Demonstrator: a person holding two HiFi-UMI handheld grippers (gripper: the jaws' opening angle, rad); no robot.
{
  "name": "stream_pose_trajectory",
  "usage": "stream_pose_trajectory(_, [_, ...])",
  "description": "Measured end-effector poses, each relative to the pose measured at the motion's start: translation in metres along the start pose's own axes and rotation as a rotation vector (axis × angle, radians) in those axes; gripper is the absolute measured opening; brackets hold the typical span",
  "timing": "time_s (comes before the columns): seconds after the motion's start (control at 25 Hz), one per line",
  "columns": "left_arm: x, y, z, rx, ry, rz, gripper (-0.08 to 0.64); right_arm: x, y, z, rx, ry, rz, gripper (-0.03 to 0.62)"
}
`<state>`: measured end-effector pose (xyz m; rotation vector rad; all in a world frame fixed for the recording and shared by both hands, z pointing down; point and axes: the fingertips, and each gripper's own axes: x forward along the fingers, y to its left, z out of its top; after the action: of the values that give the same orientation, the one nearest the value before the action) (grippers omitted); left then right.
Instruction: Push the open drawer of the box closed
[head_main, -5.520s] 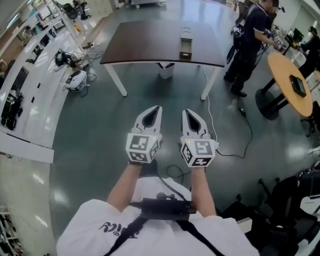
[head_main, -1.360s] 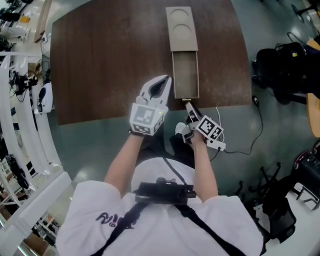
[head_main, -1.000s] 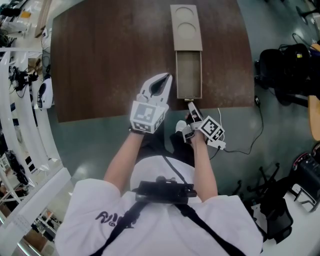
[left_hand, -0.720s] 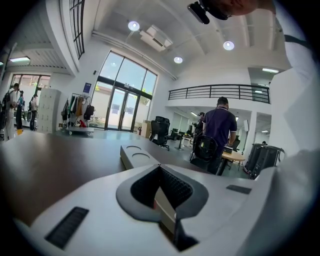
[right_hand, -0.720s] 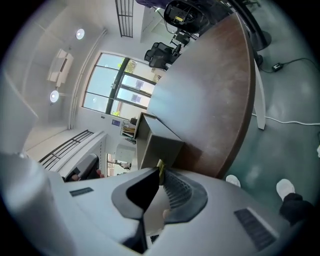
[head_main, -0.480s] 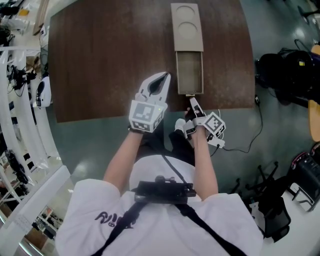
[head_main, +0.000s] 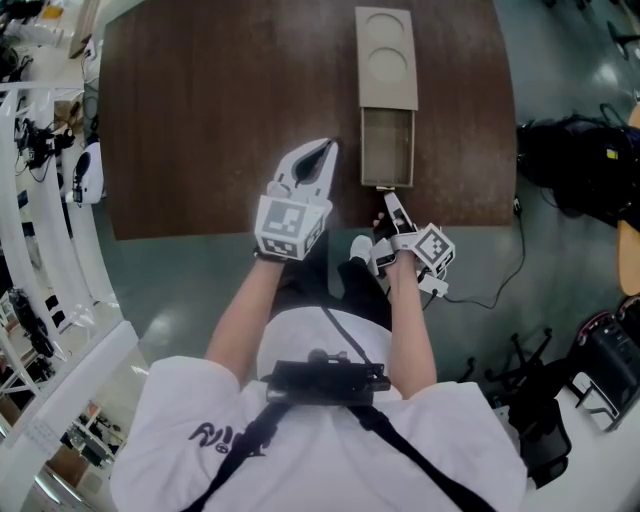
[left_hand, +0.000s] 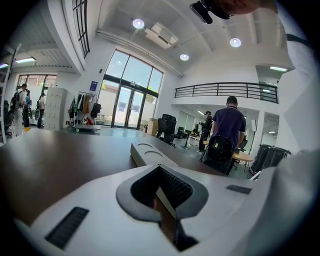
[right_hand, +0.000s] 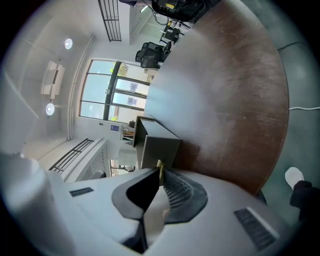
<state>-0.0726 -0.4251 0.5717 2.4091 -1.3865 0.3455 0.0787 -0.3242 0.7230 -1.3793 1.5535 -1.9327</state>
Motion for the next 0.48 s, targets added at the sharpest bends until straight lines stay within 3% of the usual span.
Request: stream_pose_trajectory(0.48, [0.002, 0.028, 0.000, -0.020, 0.016, 0.062, 0.011, 0.054, 0.037, 0.046, -0.023, -0.047, 0.072, 0.032])
